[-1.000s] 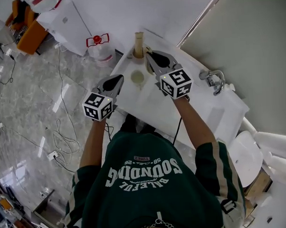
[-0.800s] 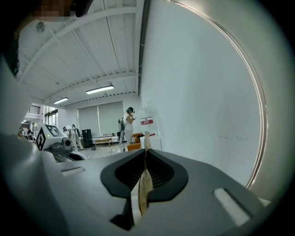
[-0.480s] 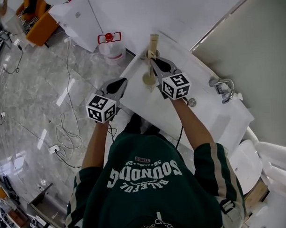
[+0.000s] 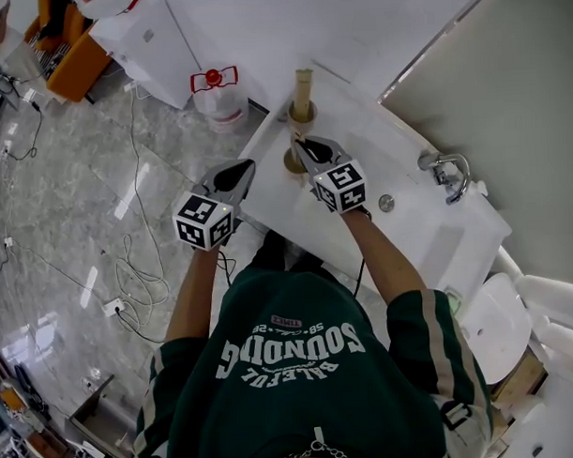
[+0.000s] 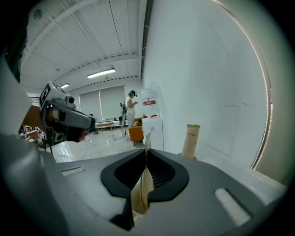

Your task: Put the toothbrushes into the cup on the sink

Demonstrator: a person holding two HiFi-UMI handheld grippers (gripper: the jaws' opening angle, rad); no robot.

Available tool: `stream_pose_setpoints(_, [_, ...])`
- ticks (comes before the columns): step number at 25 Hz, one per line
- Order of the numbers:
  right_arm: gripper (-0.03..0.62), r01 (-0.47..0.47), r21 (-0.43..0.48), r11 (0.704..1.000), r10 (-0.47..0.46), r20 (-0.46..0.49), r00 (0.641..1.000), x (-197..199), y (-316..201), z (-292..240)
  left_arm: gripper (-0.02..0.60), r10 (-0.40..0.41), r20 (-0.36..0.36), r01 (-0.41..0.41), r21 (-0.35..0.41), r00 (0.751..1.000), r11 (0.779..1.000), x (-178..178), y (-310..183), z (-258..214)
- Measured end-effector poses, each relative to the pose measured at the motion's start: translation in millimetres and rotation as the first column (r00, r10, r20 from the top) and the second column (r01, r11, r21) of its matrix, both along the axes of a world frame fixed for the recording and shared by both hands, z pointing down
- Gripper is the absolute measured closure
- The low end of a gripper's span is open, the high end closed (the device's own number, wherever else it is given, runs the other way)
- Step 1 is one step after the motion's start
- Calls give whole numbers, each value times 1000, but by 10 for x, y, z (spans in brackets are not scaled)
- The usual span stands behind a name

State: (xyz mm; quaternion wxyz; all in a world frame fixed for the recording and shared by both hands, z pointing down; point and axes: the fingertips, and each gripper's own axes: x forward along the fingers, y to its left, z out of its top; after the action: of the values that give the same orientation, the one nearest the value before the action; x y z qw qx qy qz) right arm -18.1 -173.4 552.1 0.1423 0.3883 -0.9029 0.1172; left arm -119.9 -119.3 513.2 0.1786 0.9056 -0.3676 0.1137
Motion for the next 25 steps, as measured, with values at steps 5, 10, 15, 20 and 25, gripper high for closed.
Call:
stream_pose_setpoints(5, [574, 30, -60, 998, -30, 4, 1000, -67, 139, 191, 529, 16, 1, -16, -6, 1000, 1000, 58, 0, 33])
stream_pose_setpoints(10, [503, 98, -106, 989, -94, 40, 995, -160, 262, 192, 529, 28, 7, -27, -13, 1000, 1000, 103, 51, 52])
stream_pose_setpoints(15, [477, 131, -81, 988, -126, 70, 990, -145, 369, -14, 529, 72, 12, -72, -27, 997, 997, 253, 209, 105])
stream_pose_setpoints(20, [479, 128, -21, 992, -124, 146, 981, -35, 433, -434, 529, 123, 12, -122, -39, 992, 992, 483, 350, 167])
stream_pose_setpoints(25, [482, -22, -7, 1000, 23, 160, 987, 385, 405, -603, 529, 197, -3, -197, -30, 980, 980, 835, 426, 129])
